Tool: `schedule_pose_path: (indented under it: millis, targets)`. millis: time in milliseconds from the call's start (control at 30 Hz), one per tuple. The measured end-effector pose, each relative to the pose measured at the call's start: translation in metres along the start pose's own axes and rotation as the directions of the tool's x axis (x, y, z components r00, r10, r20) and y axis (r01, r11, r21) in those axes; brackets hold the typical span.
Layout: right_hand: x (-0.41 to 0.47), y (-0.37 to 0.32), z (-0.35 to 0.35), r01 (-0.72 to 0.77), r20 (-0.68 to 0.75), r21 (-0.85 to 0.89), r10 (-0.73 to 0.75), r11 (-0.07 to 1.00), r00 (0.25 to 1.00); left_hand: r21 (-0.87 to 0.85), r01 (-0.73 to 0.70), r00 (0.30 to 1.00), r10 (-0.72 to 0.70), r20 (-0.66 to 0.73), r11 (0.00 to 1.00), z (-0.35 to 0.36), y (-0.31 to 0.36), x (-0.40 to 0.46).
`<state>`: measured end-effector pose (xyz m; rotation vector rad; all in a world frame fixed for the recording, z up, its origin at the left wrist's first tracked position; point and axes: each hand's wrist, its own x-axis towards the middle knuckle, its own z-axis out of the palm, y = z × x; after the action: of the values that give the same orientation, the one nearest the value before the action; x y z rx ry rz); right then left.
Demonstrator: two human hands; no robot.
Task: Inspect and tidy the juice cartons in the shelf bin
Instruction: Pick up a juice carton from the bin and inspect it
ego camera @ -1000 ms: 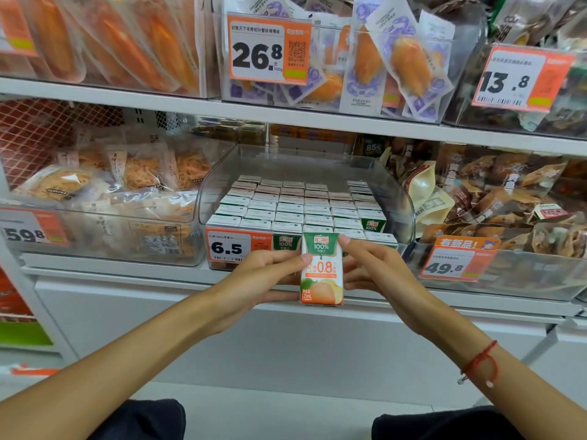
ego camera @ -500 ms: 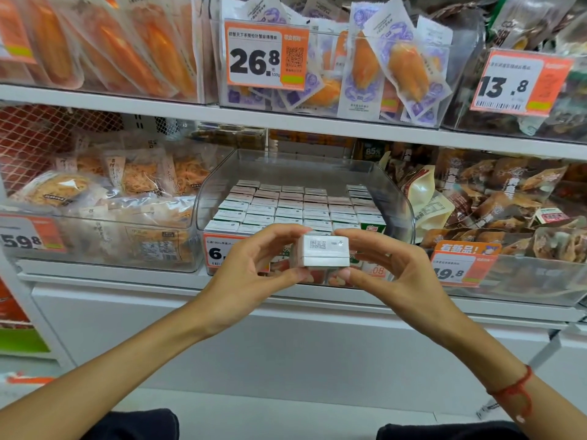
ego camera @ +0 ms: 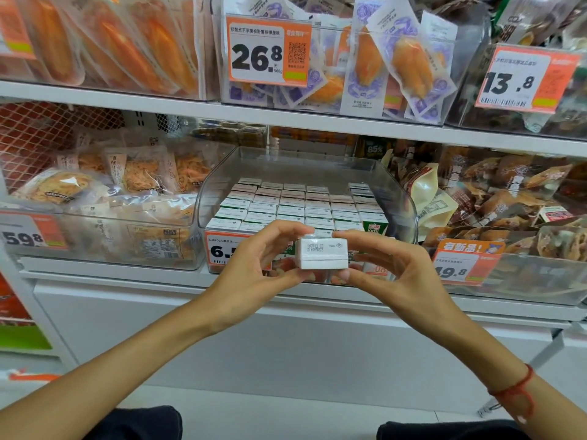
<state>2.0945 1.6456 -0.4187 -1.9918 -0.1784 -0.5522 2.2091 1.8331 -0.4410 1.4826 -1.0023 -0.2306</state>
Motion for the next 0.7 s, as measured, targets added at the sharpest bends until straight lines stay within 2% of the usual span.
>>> schedule_pose_path:
  millis: [167,267,367,433,567,700]
  targets:
    - [0.004,0.002,0.01,-0.093,-0.153,0.151,0.116,0.984,0.981,0.009,0.043,0.976,-0.04,-0.212,0.999,0.007,-0.003,0.001]
    - [0.008,0.007,0.019,-0.178,-0.214,0.236,0.229,0.955,0.949,0.028,0.105,0.969,-0.096,-0.226,0.994,0.016,-0.006,0.001]
    - [0.011,0.01,0.025,-0.223,-0.233,0.191,0.265,0.956,0.936,0.044,0.157,0.96,-0.142,-0.242,0.987,0.021,-0.008,0.002]
    - [0.013,0.01,0.024,-0.252,-0.193,0.166,0.282,0.953,0.94,-0.004,0.199,0.952,-0.194,-0.237,0.98,0.018,-0.008,0.003]
    - [0.014,0.009,0.017,-0.304,-0.005,0.156,0.308,0.94,0.951,-0.195,0.289,0.935,-0.32,-0.152,0.937,0.009,-0.008,0.007]
    - [0.014,0.011,0.016,-0.402,0.031,0.123,0.401,0.908,0.916,-0.379,0.321,0.935,-0.354,-0.018,0.868,0.005,-0.002,0.007]
